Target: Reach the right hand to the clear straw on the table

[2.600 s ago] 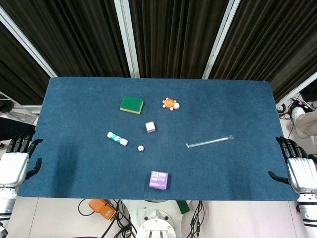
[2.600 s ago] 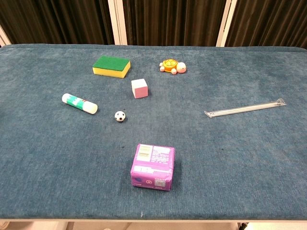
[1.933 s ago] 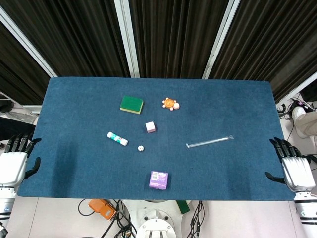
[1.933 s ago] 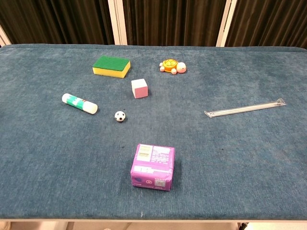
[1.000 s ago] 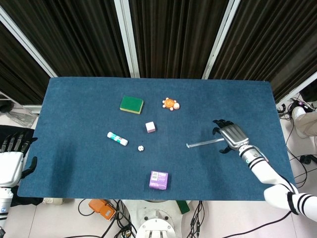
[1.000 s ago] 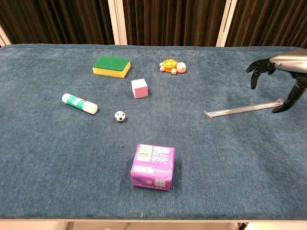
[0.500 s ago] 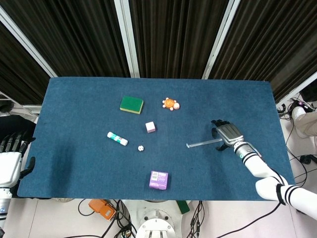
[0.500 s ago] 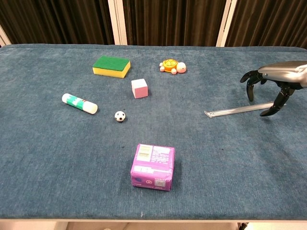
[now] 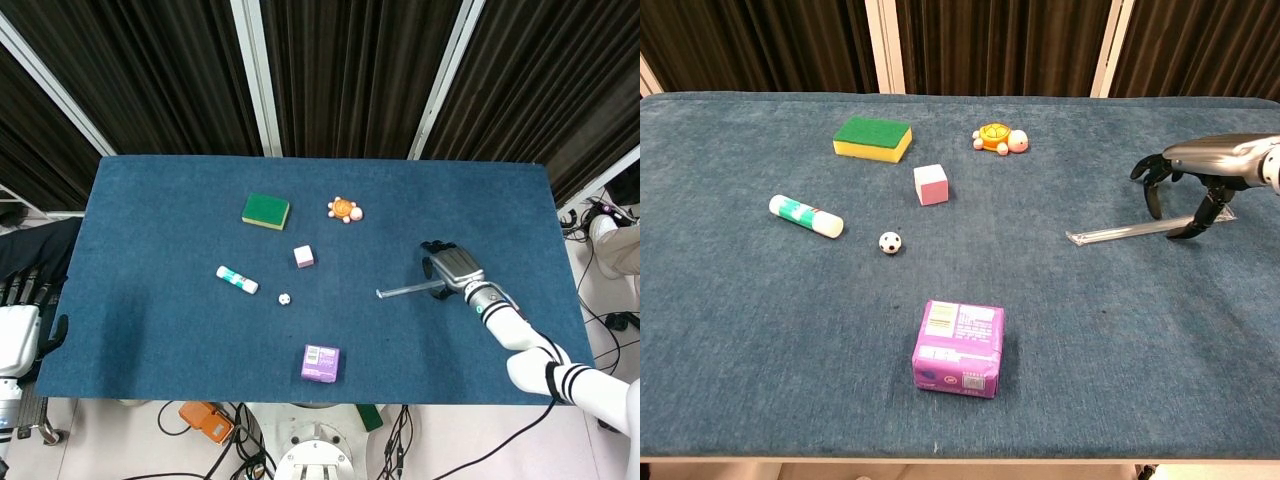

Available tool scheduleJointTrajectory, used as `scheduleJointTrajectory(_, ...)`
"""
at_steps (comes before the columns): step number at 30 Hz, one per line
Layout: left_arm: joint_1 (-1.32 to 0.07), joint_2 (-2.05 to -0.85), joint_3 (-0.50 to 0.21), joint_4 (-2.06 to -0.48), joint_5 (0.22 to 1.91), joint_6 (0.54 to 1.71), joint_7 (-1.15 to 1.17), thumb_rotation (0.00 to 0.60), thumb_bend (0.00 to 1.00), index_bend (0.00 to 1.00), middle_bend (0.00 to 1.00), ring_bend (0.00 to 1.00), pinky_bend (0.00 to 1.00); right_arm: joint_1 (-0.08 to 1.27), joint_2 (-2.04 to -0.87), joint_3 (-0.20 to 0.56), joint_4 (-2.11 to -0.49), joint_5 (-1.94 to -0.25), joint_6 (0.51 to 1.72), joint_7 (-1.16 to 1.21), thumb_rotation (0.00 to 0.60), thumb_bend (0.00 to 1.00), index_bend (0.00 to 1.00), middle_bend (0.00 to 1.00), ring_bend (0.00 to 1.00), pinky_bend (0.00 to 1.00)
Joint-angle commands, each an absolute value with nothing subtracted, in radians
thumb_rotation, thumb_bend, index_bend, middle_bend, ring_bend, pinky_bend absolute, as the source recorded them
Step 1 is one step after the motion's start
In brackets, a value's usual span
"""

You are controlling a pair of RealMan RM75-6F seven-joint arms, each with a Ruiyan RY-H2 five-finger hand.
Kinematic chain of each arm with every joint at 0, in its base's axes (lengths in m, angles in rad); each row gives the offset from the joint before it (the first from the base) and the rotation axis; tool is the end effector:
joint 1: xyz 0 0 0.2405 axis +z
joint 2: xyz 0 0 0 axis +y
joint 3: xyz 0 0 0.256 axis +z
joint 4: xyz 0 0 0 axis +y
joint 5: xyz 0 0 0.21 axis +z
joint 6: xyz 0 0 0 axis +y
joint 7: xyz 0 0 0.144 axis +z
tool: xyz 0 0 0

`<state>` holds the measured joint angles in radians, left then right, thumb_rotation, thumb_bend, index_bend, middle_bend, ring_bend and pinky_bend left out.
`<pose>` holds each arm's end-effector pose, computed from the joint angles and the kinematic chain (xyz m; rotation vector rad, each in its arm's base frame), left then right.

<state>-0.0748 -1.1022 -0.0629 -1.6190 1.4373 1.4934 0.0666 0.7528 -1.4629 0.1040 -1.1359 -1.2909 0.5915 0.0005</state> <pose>-0.3193 0.1803 0.1704 -1.3369 -0.8623 -0.8258 -0.2500 -0.3806 0.0069 1.9836 -1.0285 0.5475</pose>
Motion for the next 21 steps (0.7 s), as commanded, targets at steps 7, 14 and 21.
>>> scheduleJointTrajectory(7,-0.072,-1.102,-0.068,-1.622,1.433,1.497,0.043,0.6,0.43,0.19,0.01,0.02,0.07,0.76,-1.452,0.109,-1.146,-1.314,0.613,0.061,0.6,0.61,0.64,0.16,0.17,0.22)
scheduleJointTrajectory(14,-0.069,-1.103,-0.066,-1.622,1.436,1.501,0.05,0.6,0.43,0.19,0.01,0.02,0.07,0.775,-1.408,0.146,-1.198,-1.333,0.664,0.104,0.6,0.61,0.65,0.16,0.18,0.22)
scheduleJointTrajectory(21,-0.069,-1.103,-0.065,-1.623,1.438,1.502,0.061,0.6,0.43,0.19,0.01,0.02,0.07,0.79,-1.363,0.245,-1.291,-1.324,0.803,0.099,0.6,0.61,0.65,0.16,0.19,0.22)
